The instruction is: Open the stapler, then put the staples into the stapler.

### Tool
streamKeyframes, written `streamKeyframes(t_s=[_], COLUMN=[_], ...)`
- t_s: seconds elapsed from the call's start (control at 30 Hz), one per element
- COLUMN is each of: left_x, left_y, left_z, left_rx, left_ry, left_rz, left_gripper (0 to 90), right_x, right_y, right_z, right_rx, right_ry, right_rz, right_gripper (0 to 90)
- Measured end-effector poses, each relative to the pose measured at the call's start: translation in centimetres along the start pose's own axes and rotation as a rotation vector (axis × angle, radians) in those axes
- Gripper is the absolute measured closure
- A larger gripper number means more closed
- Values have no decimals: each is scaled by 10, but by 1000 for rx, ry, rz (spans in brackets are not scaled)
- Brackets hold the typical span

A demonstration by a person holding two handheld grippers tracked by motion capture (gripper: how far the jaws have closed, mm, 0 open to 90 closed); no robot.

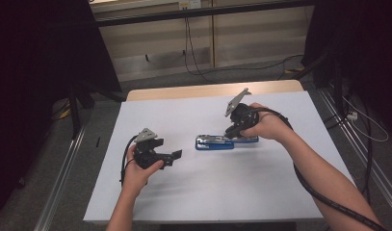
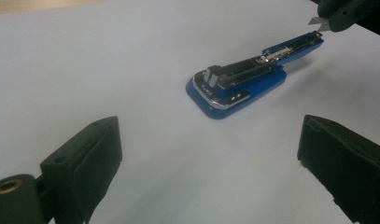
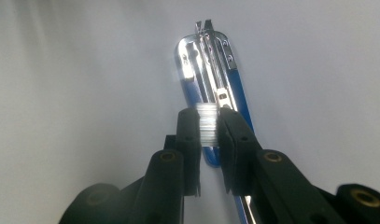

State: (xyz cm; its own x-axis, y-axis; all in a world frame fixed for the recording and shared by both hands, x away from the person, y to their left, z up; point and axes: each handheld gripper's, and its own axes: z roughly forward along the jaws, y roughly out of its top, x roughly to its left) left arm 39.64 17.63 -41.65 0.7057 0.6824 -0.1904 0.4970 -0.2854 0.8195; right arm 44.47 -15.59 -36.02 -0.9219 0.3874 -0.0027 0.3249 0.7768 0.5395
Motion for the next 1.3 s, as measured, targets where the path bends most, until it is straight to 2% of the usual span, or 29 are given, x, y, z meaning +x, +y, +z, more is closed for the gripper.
streamKeyframes(t_s=[0.37, 0.6, 0.63, 0.67, 0.7, 0.93, 1.3], left_x=[0, 1, 1, 1, 1, 1, 2], left_y=[0, -2, -2, -2, -2, -3, -3], left_z=[1, -1, -1, -1, -1, -2, -2], left_rx=[11, 5, 3, 2, 2, 8, 8], left_ry=[3, 5, 6, 6, 5, 3, -2], left_rz=[8, 3, 1, 2, 0, 1, -2], left_gripper=[66, 66, 66, 66, 66, 61, 60], right_x=[-4, -6, -6, -7, -6, -9, -11], right_y=[14, 21, 22, 23, 24, 28, 33], right_z=[1, 4, 4, 5, 5, 8, 11], right_rx=[10, 57, 72, 61, 72, 65, 73], right_ry=[7, -6, -4, 0, -4, 6, 13], right_rz=[-37, -58, -49, -71, -57, -62, -93], right_gripper=[791, 791, 791, 791, 791, 791, 791])
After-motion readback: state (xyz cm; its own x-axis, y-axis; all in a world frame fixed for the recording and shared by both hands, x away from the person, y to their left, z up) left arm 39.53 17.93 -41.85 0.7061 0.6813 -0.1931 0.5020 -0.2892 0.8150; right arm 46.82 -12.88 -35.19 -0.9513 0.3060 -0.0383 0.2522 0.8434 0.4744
